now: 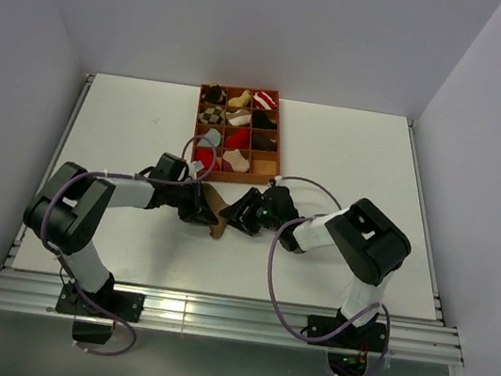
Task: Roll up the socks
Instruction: Roll the sock at the center of the board.
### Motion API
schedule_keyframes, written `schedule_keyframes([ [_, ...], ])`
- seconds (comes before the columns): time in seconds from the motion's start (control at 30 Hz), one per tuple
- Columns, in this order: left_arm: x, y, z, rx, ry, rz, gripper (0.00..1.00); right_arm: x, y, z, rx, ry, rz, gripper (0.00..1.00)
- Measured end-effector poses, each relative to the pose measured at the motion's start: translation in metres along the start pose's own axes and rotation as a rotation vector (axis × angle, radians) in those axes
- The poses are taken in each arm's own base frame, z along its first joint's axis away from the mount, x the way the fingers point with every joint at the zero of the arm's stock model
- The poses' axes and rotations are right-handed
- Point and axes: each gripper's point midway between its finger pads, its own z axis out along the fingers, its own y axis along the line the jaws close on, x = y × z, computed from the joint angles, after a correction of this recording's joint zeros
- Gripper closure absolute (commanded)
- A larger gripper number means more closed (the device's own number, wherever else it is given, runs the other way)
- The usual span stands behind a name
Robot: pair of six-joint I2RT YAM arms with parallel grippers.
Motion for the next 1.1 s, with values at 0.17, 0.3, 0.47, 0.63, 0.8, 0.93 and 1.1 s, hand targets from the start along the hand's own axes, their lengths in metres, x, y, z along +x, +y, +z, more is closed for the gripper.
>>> schedule_keyframes([
  [0.17,-0.002,0.000,0.003,0.000,0.012,-0.017,0.94,0.000,0.003,0.007,-0.022,0.008,0.007,0.56],
  [0.3,-0.003,0.001,0.004,0.002,0.020,-0.032,0.88,0.000,0.000,0.009,-0.016,0.010,0.007,0.83],
  [0.47,-0.004,0.003,0.003,-0.014,0.011,-0.045,0.82,-0.001,0.001,0.013,0.023,0.039,-0.025,1.00],
  [0.63,-0.005,0.009,-0.002,-0.042,-0.059,-0.059,0.62,0.000,0.007,0.018,0.107,0.115,-0.087,1.00],
  [0.8,0.005,0.013,-0.014,-0.092,-0.165,-0.058,0.40,0.005,0.008,0.020,0.192,0.203,-0.140,1.00],
  [0.93,0.010,0.011,-0.030,-0.177,-0.275,0.011,0.25,0.005,0.007,0.014,0.286,0.244,-0.180,1.00],
  [1.1,0.006,-0.015,-0.055,-0.232,-0.455,0.193,0.11,0.003,0.003,0.006,0.385,0.280,-0.203,1.00],
])
